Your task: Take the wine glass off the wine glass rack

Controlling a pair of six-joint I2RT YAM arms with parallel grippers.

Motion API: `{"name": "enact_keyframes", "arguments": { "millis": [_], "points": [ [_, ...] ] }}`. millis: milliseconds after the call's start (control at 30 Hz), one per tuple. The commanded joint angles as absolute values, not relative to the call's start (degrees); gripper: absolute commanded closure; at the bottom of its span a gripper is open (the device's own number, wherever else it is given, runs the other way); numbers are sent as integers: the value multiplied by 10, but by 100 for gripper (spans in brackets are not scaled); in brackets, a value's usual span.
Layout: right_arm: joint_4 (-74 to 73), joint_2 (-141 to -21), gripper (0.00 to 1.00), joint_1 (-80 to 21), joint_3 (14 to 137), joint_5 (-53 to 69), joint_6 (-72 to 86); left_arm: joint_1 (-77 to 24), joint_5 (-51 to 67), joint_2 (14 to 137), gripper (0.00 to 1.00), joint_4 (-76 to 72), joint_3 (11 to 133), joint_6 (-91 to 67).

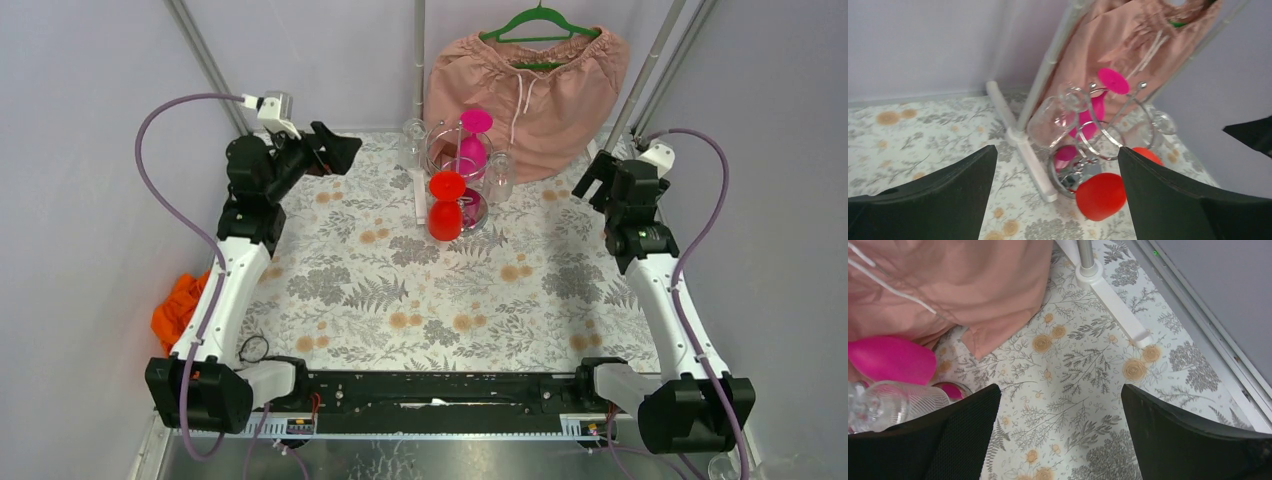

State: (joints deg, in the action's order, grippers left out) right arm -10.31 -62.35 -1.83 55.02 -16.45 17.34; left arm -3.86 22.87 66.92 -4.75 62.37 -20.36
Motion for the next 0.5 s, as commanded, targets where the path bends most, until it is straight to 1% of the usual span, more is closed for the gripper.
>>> {"name": "enact_keyframes", "arguments": {
  "millis": [0,67,100,200,300,333,433,467],
  "points": [
    [-180,-613,0,-20,635,-214,231,-56,324,684,1,-13,704,-229],
    [-191,-587,0,-20,651,-184,254,-62,379,686,1,-58,710,-248],
    [-182,-565,0,-20,643,-147,251,-62,393,684,1,-74,706,-276],
    [-95,-484,0,-21,582,-28,274,-62,371,658,1,-85,699,-363],
    [-26,-416,0,-20,531,37,320,-62,450,626,1,-156,687,-318],
    [-44,-413,0,-21,542,52,324,-62,446,613,1,-179,678,-304],
    [-168,-463,0,-20,658,106,303,-62,362,578,1,-183,664,-327],
    [-203,-478,0,-20,694,122,290,-62,351,570,1,-188,661,-333]
  ]
}}
